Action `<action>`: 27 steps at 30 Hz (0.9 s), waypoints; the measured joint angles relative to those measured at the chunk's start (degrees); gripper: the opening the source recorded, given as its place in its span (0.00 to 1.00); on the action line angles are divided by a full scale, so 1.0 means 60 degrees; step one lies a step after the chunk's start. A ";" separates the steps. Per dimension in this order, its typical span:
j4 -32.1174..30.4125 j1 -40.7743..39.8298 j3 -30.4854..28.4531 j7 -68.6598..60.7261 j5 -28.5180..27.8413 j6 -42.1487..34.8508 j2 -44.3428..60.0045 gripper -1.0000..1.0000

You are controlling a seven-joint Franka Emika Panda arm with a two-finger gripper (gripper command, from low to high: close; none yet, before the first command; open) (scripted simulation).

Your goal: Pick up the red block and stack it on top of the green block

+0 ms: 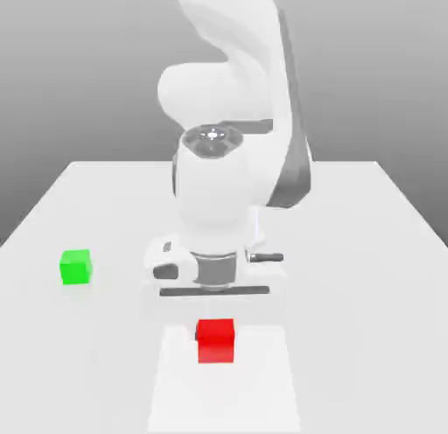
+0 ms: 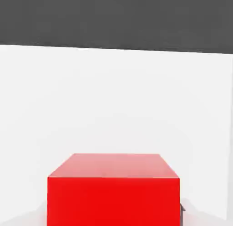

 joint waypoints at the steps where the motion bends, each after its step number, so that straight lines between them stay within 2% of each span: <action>1: -0.0118 -0.0314 -0.0309 0.0129 -0.0193 -0.0094 -0.0223 0.00; 10: -0.1254 -0.3913 -0.2342 0.1122 -0.1701 -0.0723 -0.2072 0.00; 15: -0.1881 -0.5830 -0.3487 0.1424 -0.2163 -0.0935 -0.2902 0.00; 20: -0.1948 -0.5054 -0.4256 0.0298 -0.0518 -0.0121 -0.1966 0.00; 24: -0.1916 -0.4430 -0.4507 -0.0653 0.0868 0.0696 -0.1008 0.00; 27: -0.1910 -0.4311 -0.4503 -0.0953 0.1304 0.1356 -0.0378 0.00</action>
